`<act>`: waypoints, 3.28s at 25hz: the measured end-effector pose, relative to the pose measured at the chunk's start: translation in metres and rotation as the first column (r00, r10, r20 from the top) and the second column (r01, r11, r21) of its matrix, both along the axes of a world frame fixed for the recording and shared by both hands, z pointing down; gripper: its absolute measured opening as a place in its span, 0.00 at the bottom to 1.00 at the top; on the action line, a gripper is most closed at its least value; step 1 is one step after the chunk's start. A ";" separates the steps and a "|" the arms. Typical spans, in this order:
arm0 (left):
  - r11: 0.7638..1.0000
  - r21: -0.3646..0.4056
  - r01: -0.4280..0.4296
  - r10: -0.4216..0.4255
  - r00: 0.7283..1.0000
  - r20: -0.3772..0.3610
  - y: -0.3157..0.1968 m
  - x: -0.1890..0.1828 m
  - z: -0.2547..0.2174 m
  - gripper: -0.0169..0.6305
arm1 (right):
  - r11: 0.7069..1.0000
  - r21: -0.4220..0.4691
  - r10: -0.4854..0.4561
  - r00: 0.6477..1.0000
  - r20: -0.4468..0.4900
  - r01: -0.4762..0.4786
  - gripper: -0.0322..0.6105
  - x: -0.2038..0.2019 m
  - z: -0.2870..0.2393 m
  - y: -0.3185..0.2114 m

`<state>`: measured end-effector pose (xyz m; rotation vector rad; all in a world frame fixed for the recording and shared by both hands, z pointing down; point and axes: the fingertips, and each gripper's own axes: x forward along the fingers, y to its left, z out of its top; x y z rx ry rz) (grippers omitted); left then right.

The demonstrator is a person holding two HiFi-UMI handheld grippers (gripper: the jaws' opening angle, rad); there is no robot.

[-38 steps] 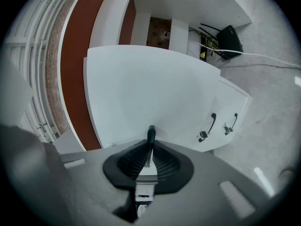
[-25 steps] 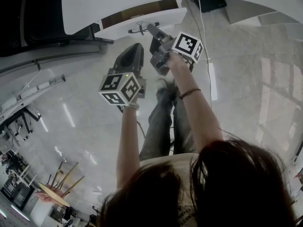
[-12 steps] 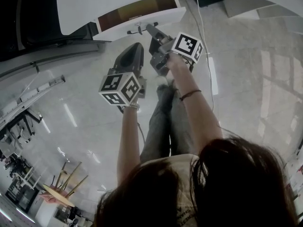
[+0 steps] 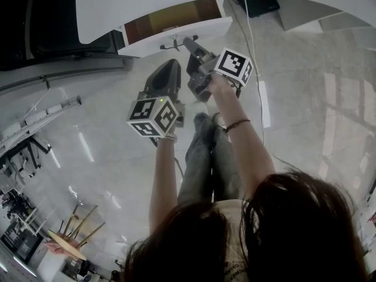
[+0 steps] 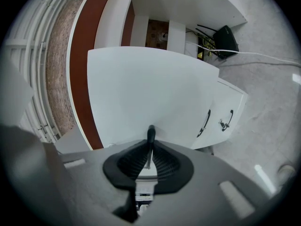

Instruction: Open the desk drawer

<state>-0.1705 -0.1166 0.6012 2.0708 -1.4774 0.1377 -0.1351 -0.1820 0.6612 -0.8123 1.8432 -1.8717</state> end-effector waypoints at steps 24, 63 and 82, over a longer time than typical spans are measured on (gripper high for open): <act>1.000 0.012 0.023 -0.023 1.000 -0.001 0.006 -0.003 -0.001 0.03 | 1.000 -0.005 0.002 1.000 0.021 -0.002 0.10 0.000 0.002 0.010; 1.000 -0.002 0.011 -0.011 1.000 -0.019 0.005 -0.006 0.003 0.02 | 1.000 0.018 -0.013 1.000 -0.012 0.013 0.16 0.001 0.004 0.011; 1.000 0.000 0.016 -0.016 1.000 -0.020 0.024 0.001 -0.044 0.03 | 0.937 0.276 -0.106 0.930 -0.351 0.212 0.14 0.029 -0.075 0.040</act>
